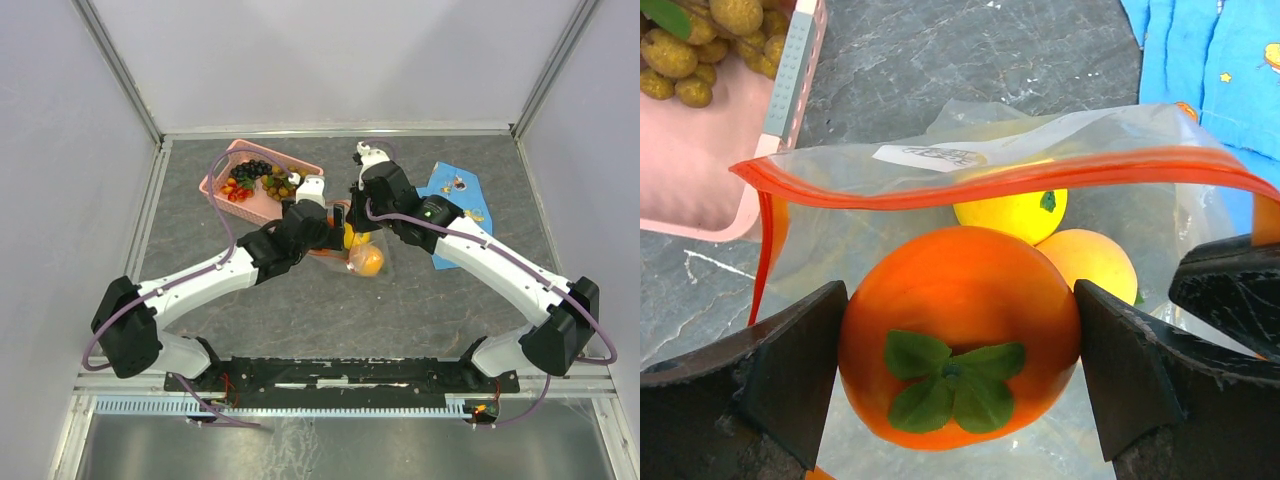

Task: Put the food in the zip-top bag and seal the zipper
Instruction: Place the fake fruit in the zipper food storage bag.

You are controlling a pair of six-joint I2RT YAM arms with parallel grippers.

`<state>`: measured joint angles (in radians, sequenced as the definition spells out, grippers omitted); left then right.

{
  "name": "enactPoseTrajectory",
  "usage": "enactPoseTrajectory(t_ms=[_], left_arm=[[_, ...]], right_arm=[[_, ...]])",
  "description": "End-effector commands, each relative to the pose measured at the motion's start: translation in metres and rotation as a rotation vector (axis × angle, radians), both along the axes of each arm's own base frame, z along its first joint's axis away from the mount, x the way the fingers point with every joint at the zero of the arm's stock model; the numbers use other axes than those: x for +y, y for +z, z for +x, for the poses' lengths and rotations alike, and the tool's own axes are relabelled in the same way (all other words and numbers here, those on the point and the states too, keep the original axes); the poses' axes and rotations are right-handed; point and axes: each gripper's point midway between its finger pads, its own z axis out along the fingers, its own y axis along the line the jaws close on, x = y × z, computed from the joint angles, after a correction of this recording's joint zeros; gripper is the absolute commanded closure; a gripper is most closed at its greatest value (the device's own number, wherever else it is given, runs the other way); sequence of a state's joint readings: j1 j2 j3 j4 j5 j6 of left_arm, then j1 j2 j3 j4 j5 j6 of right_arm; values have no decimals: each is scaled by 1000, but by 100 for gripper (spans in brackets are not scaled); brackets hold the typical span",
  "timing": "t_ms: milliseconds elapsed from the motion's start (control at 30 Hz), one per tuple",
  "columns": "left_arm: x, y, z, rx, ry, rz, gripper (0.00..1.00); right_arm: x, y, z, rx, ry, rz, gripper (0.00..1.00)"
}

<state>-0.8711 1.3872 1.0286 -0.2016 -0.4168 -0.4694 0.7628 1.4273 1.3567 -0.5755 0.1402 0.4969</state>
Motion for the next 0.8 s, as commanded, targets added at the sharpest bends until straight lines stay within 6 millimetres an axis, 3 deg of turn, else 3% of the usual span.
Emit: enactPoseTrajectory(t_ms=[0,567,767], left_arm=[[4,15,6,4,105,-48,7],[11,14,-18,32,-10,-11,1],[17,31,-27,36,-17,-38,1]], right_arm=[[4,24,2,-52,-4,78,98],[5,22,2,-42,-5,81,98],[4,23,1,-42,-6,83,98]])
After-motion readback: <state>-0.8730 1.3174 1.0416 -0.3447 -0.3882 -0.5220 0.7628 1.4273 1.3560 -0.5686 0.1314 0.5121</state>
